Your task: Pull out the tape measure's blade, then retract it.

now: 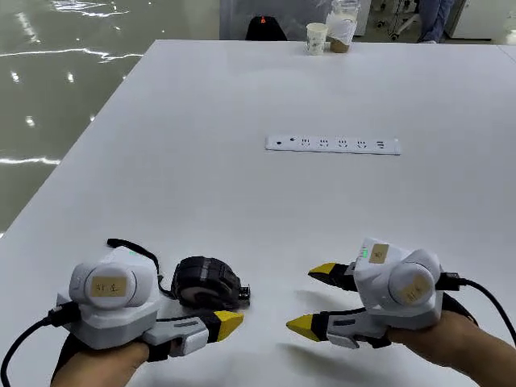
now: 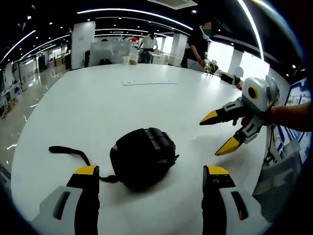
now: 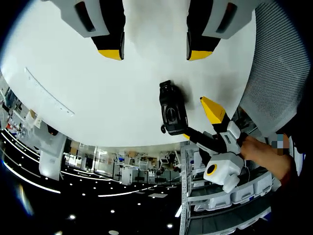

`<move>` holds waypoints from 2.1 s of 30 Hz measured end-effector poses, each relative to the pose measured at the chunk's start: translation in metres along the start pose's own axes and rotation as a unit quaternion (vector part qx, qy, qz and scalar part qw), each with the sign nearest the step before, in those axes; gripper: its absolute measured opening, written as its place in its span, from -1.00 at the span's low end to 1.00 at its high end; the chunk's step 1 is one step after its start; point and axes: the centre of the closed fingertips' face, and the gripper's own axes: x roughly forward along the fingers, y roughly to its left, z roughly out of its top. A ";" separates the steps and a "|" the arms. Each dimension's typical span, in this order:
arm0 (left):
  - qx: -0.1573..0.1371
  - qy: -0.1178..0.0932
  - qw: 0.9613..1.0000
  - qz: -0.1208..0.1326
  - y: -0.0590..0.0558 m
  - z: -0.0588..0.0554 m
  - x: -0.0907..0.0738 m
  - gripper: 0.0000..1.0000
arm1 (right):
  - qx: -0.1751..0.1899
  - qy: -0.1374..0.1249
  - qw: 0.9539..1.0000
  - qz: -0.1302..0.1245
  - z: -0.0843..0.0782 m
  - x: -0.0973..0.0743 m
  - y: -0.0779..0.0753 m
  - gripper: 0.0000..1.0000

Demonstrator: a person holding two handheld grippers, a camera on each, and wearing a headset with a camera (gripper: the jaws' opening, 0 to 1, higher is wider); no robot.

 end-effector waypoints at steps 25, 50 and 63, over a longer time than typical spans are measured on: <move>0.077 -0.021 0.996 -0.045 -0.007 -0.008 -0.034 0.89 | 0.066 -0.029 0.994 -0.083 -0.032 -0.065 0.000 0.33; 0.081 -0.035 0.994 -0.067 -0.018 -0.012 -0.050 0.98 | 0.089 -0.057 0.990 -0.097 -0.037 -0.096 0.021 0.71; 0.091 -0.036 0.992 -0.080 -0.026 -0.019 -0.059 0.98 | 0.093 -0.060 0.989 -0.094 -0.036 -0.100 0.028 0.91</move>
